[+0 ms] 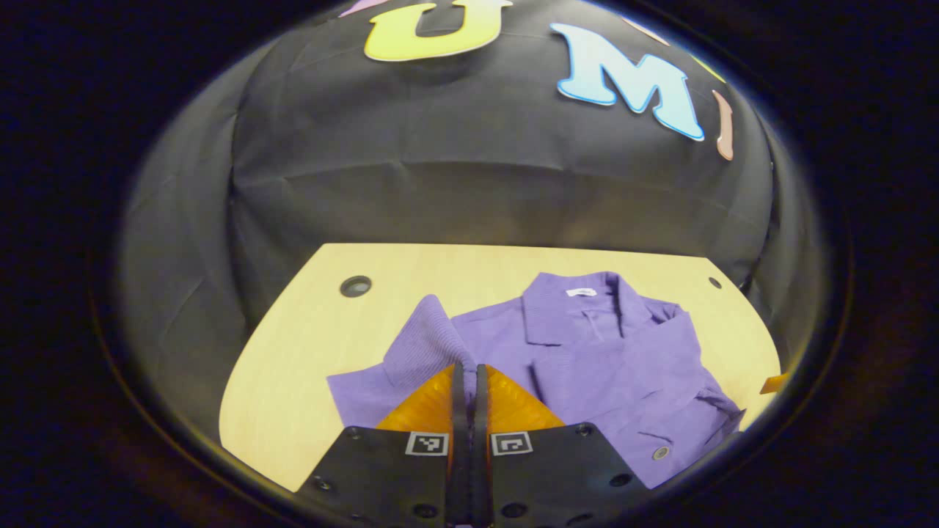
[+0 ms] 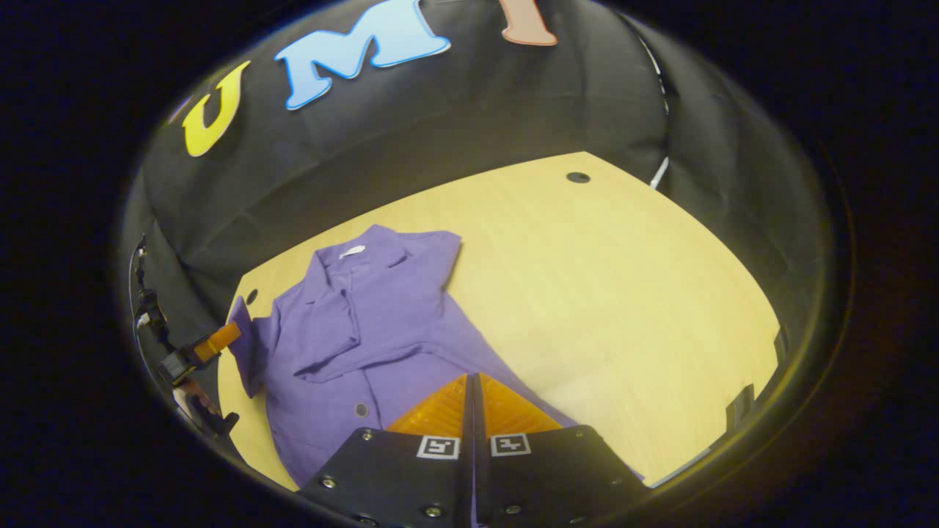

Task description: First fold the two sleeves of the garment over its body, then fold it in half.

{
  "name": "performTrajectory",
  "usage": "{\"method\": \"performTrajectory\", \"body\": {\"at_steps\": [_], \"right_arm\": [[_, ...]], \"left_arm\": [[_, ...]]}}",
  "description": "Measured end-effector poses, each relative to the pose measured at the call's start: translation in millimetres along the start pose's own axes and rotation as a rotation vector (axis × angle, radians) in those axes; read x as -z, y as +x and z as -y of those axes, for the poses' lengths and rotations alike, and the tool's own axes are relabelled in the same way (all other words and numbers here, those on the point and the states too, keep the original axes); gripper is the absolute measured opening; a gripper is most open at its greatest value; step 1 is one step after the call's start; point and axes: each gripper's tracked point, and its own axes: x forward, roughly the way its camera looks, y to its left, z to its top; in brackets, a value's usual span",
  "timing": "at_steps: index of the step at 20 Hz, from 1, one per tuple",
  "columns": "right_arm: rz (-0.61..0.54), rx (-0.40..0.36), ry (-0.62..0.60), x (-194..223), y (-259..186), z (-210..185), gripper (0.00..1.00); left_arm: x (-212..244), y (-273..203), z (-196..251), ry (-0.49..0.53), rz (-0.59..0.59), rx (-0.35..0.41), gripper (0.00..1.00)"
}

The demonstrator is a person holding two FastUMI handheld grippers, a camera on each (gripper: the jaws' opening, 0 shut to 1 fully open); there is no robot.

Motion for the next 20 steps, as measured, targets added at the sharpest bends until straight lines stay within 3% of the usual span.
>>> {"method": "performTrajectory", "body": {"at_steps": [15, 20], "right_arm": [[0.013, 0.076, 0.104, -7, -9, 59, 0.01], [0.014, 0.090, 0.120, -10, -16, 86, 0.01]], "left_arm": [[3, 35, 201, 0.138, -0.016, 0.217, 0.07], [19, 45, 248, 0.135, -0.047, 0.252, 0.07]]}}
